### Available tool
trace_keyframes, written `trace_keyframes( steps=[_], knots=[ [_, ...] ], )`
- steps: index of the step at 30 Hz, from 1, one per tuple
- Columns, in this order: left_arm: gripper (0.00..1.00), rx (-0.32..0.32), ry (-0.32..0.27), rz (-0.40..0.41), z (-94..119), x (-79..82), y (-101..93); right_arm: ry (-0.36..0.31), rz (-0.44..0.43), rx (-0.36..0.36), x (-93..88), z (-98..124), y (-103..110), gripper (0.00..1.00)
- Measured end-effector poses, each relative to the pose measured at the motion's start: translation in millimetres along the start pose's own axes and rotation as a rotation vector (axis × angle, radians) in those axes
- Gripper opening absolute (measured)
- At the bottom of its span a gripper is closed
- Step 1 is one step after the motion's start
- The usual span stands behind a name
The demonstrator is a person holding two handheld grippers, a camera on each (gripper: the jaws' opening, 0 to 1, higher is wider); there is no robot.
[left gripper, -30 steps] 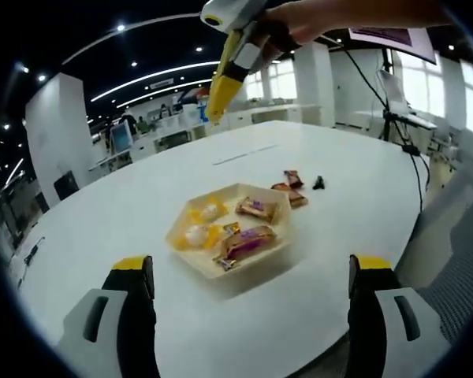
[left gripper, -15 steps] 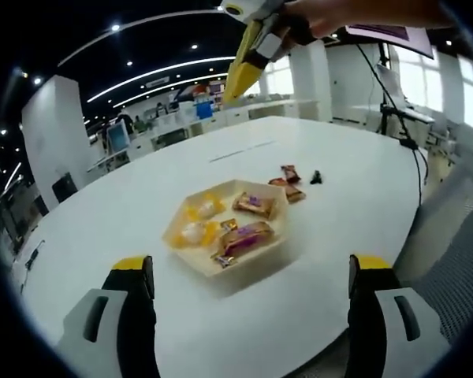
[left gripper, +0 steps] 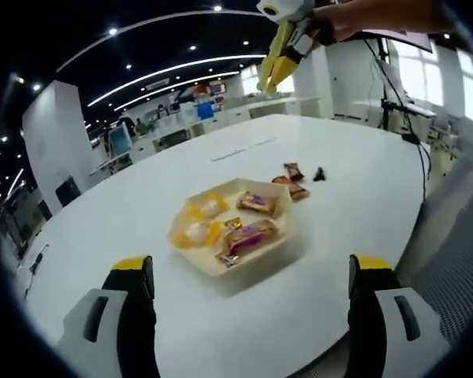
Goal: Place the target food into the container with the food tongs after gripping and lifting it, then release it inside without dropping or visibly crushing the food.
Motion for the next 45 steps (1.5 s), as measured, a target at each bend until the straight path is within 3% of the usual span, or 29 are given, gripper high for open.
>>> trace_keyframes(
  steps=[11,23,34,39,45],
  knots=[
    [0.99,-0.005,0.01,-0.01,0,0.6,-2.4,-0.1,0.027,0.039,-29.8,23,5,0.27],
    [0.99,0.011,0.008,-0.01,1,-0.2,0.4,-0.073,0.037,0.054,-65.1,32,-2,0.28],
    [0.99,-0.002,0.03,-0.021,-1,-3.5,-1.8,-0.082,0.061,0.073,-82.9,29,-11,0.28],
    [0.99,0.009,0.037,-0.021,-1,-4.1,-0.3,-0.12,0.038,0.071,-89.9,24,-17,0.28],
    [0.99,0.012,0.059,-0.032,-2,-7.9,0.6,-0.112,0.025,0.077,-103.2,12,-20,0.28]
  ],
)
Point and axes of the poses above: the point that each gripper's makers call its tool centre point, and the gripper's own axes: z roughly backward along the fingers, y roughly to its left, x roughly out of its top, the point moved 6 cm from there along z, roughly backward along the fingers, and after that the axes turned 6 degrees about -z, right-handed, at the moved point
